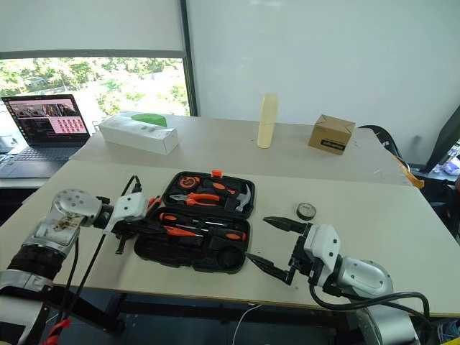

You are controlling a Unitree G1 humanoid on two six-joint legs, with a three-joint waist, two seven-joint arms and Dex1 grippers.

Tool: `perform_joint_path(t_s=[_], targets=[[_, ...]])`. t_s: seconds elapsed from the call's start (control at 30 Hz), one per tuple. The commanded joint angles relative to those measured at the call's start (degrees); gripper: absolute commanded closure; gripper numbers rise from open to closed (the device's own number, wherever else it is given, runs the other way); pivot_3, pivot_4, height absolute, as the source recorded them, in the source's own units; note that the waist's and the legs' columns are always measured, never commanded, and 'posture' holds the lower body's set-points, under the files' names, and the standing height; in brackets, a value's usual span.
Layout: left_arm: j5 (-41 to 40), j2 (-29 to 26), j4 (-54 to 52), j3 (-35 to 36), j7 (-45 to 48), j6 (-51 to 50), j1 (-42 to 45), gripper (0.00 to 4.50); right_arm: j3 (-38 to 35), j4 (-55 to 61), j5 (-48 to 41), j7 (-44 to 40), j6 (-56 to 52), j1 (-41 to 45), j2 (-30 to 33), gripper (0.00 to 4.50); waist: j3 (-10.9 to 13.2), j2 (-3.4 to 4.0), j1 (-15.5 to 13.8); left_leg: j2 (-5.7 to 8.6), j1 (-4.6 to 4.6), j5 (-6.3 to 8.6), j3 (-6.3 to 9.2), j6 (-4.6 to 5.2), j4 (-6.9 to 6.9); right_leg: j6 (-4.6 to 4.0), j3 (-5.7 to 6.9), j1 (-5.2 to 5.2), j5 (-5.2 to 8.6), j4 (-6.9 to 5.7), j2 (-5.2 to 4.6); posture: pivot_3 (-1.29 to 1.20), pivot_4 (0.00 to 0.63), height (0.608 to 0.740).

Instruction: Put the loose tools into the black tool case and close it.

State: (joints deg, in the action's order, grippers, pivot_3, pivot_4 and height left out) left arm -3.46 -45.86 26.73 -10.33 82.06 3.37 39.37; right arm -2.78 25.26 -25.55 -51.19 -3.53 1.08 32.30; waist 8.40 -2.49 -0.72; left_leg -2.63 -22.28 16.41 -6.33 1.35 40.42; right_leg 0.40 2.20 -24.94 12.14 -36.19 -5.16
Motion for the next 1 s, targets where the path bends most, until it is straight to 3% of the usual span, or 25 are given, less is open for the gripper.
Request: perform_joint_path(t_s=[0.03,0.47,0.73,0.9,1.0], targets=[[0.5,0.8,-0.8,-0.1,-1.8,-1.6,-0.7,4.49,-0.4,0.9,-0.6,-0.3,1.4,0.3,-0.1,0.0,0.0,0.0,0.0,0.0,0.0,0.0,0.0,0.0,0.0,0.0,0.0,0.0,0.0,-0.01,0.0,0.0,0.15,0.74],[3.0,1.0,0.2,-1.5,-3.9,-2.8,-1.7,4.49,-0.2,1.1,-0.4,-0.1,1.5,-0.1,-0.6,0.0,0.0,0.01,0.1,-0.01,0.07,0.0,0.0,0.0,0.0,0.0,0.0,0.05,0.0,-0.01,0.01,0.0,0.15,0.74],[3.5,2.2,-1.6,-2.4,-4.8,-3.7,-3.4,4.49,0.2,1.1,-0.1,0.2,1.4,-0.2,-1.1,0.0,0.0,0.03,0.1,-0.03,0.56,0.03,0.01,0.03,-0.01,0.0,0.0,0.55,0.01,0.03,0.0,0.0,0.15,0.74],[-6.3,2.0,-5.0,7.6,-6.2,-2.1,-7.2,4.49,-0.2,1.1,-0.2,0.1,1.9,-0.7,-1.4,0.0,0.0,0.07,0.2,-0.05,0.61,0.06,0.09,0.08,-0.02,0.01,-0.01,0.6,0.01,0.04,-0.02,0.0,0.15,0.74],[-14.9,1.1,-8.8,17.0,-6.5,-2.8,-13.3,3.84,-0.9,0.9,-0.5,0.2,2.7,-1.1,-1.7,0.0,0.0,0.08,0.8,-0.14,0.42,0.06,0.27,0.08,-0.02,-0.01,-0.02,0.37,0.01,0.02,0.01,0.0,0.15,0.74]])
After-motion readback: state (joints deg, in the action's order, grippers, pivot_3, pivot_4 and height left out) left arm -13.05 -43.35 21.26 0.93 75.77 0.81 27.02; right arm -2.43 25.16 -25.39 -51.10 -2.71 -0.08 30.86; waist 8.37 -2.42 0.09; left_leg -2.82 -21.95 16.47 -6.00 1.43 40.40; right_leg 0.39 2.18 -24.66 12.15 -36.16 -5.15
